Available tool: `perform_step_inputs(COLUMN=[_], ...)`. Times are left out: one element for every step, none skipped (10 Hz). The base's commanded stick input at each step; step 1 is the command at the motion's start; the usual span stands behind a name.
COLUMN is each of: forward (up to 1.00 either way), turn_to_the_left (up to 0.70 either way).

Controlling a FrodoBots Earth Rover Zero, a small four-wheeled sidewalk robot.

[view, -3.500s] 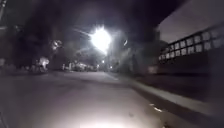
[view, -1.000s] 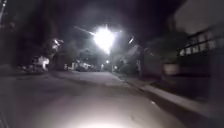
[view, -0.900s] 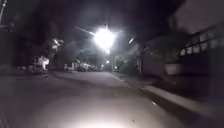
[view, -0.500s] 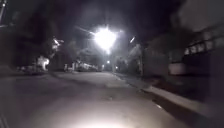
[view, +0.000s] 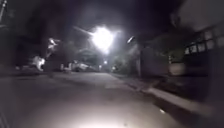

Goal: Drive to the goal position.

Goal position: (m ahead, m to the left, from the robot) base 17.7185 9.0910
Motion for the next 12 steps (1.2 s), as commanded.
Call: perform_step_inputs(forward=[0.5, 0.5, 0.5, 0.5, 0.5, 0.5, 0.5, 0.5, 0.5, 0.5, 0.5, 0.5], turn_to_the_left=[-0.31, -0.24, -0.19, -0.38, -0.13, 0.0, 0.0, 0.0, 0.0, 0.0, 0.0, 0.0])
